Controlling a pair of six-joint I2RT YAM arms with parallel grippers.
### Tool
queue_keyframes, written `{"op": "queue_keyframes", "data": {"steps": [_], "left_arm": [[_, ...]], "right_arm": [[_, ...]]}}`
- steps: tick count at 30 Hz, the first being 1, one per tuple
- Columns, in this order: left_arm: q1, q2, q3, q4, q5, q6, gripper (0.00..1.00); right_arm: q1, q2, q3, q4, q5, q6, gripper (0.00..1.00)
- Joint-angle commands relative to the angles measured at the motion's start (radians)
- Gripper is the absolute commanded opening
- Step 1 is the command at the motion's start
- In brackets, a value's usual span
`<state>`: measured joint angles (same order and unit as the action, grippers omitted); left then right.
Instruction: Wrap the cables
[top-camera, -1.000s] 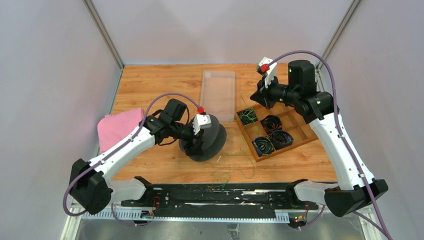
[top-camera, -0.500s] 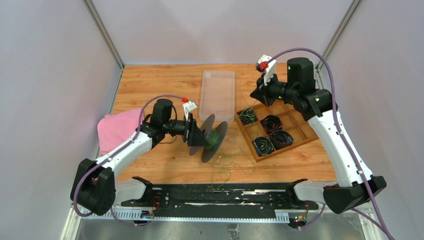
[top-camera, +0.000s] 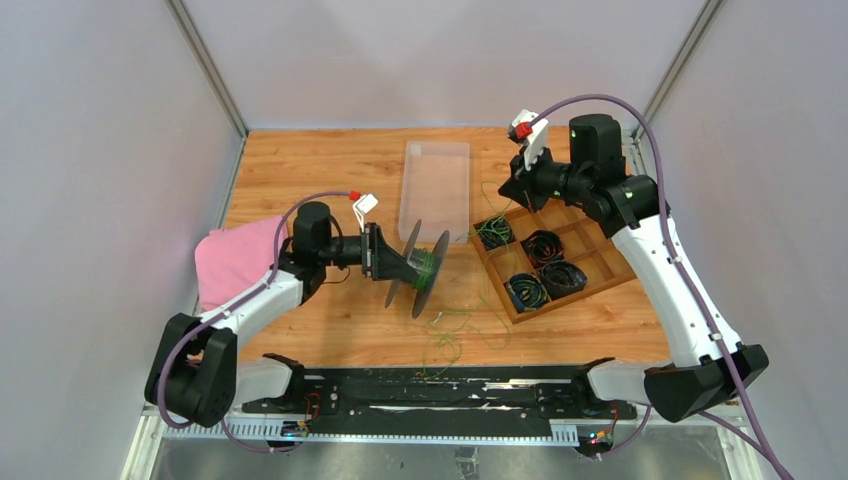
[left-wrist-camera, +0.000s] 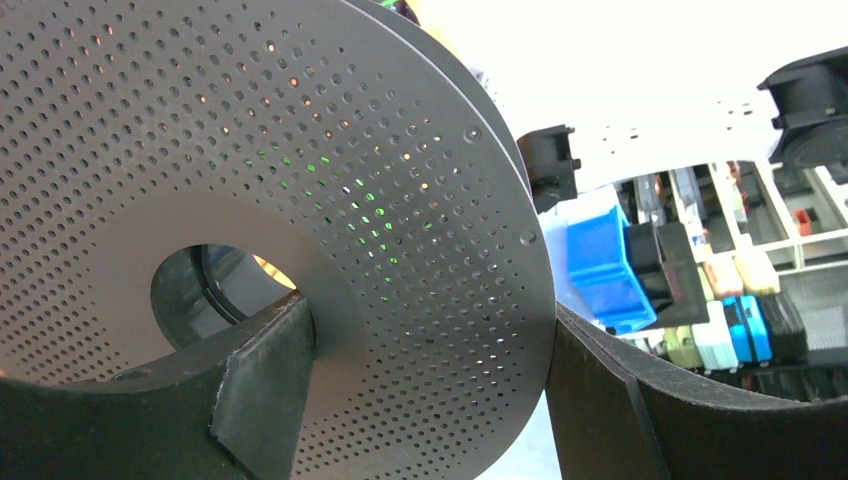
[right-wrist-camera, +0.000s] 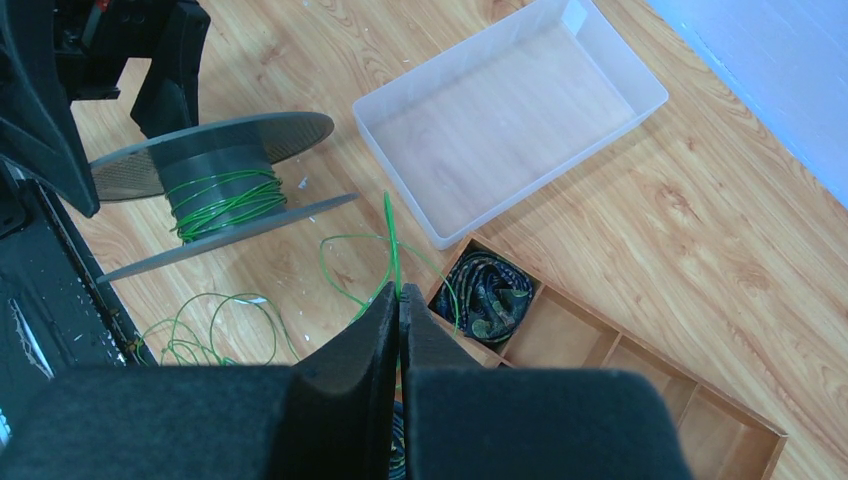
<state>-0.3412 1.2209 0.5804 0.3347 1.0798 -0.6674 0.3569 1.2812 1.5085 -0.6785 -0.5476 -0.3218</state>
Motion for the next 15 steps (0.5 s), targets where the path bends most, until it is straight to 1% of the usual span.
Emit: {"op": "queue_keyframes", "data": {"steps": [1, 11, 13, 15], "left_arm": [[0.04, 0.013, -0.023, 0.135, 0.025, -0.079, 0.54], [0.069, 0.056, -0.048, 0.179, 0.035, -0.126, 0.54], [0.069, 0.066, -0.05, 0.179, 0.034, -0.128, 0.55], [0.074, 0.078, -0.048, 0.18, 0.034, -0.135, 0.58]], "right_arm": [[-0.014, 0.005, 0.019, -0.001, -0.005, 0.008, 0.01], [-0.013, -0.001, -0.001, 0.009, -0.011, 0.006, 0.01], [-0.013, 0.0, -0.007, 0.013, -0.015, 0.007, 0.01], [-0.013, 0.001, -0.01, 0.015, -0.02, 0.01, 0.01]]}}
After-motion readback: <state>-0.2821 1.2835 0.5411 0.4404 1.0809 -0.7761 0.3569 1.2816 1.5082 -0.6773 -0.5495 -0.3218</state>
